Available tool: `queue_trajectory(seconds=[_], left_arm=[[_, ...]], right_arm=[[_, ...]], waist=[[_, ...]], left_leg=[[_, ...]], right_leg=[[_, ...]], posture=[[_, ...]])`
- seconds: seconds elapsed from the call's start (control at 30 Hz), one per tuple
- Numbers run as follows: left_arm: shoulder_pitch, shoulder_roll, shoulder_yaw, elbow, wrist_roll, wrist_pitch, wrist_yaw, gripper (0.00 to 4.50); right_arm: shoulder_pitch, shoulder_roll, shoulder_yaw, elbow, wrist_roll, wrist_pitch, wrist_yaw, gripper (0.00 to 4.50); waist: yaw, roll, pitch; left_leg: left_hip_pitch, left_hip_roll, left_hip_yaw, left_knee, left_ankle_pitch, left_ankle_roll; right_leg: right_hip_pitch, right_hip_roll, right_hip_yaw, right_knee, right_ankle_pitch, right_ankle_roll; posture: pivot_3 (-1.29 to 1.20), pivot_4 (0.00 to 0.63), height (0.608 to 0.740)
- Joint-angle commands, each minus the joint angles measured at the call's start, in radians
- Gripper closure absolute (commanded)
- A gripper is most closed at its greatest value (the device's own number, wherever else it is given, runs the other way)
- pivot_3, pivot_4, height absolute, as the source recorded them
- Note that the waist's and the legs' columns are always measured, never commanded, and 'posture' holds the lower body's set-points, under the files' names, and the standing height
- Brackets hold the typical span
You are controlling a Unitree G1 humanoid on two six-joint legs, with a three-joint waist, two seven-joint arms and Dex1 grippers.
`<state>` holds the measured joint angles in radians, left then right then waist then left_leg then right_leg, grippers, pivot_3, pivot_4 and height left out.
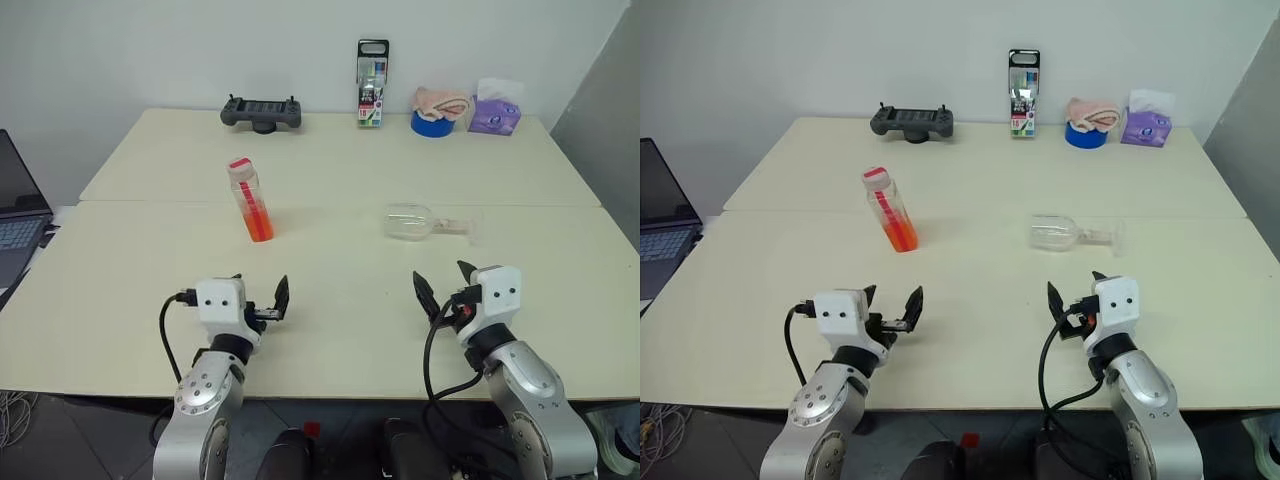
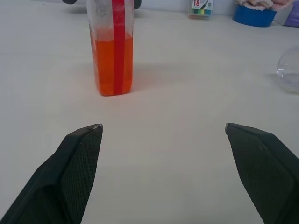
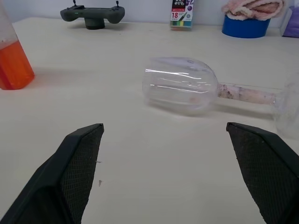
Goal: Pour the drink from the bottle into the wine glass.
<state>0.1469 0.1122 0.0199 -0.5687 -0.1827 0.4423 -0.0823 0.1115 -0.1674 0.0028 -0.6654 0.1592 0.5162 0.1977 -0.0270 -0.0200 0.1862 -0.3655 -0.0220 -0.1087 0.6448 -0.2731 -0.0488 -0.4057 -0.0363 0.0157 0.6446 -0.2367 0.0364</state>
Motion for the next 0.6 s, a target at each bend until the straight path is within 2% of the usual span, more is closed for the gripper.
queue_trajectory(seconds=[0.03, 0.23, 0.43, 0.6], left_arm=[[-0.019, 0.011, -0.011, -0.042, 0.024, -0.018, 0.002, 0.02], [-0.048, -0.011, 0.025, -0.005, 0.056, -0.052, 0.061, 0.02], [-0.276, -0.033, 0.061, 0.148, 0.108, -0.067, 0.148, 0.02], [-0.430, -0.060, 0.074, 0.320, 0.123, -0.100, 0.187, 0.02]], right_arm=[[0.000, -0.002, 0.000, -0.029, 0.009, -0.024, 0.001, 0.00], [-0.039, -0.021, 0.017, -0.021, 0.069, 0.062, 0.048, 0.00], [-0.331, -0.137, 0.066, 0.045, 0.219, 0.200, 0.249, 0.00], [-0.543, -0.116, 0.057, 0.204, 0.258, 0.173, 0.293, 0.00]], waist=[[0.000, 0.000, 0.000], [0.001, 0.000, 0.000], [0.000, 0.000, 0.000], [0.000, -0.001, 0.000]], left_leg=[[0.000, 0.000, 0.000, 0.000, 0.000, 0.000], [0.000, 0.000, 0.000, 0.000, 0.000, 0.000], [0.001, 0.000, 0.000, 0.002, 0.001, 0.001], [-0.001, -0.001, 0.000, 0.001, 0.001, 0.001]], right_leg=[[0.000, 0.000, 0.000, 0.000, 0.000, 0.000], [0.000, 0.000, 0.000, 0.000, 0.000, 0.000], [0.001, 0.001, -0.001, 0.001, 0.003, -0.001], [0.000, 0.001, -0.001, 0.000, 0.002, 0.001]], posture=[[0.00, 0.150, 0.740], [0.00, 0.150, 0.740], [0.00, 0.150, 0.740], [0.00, 0.150, 0.740]])
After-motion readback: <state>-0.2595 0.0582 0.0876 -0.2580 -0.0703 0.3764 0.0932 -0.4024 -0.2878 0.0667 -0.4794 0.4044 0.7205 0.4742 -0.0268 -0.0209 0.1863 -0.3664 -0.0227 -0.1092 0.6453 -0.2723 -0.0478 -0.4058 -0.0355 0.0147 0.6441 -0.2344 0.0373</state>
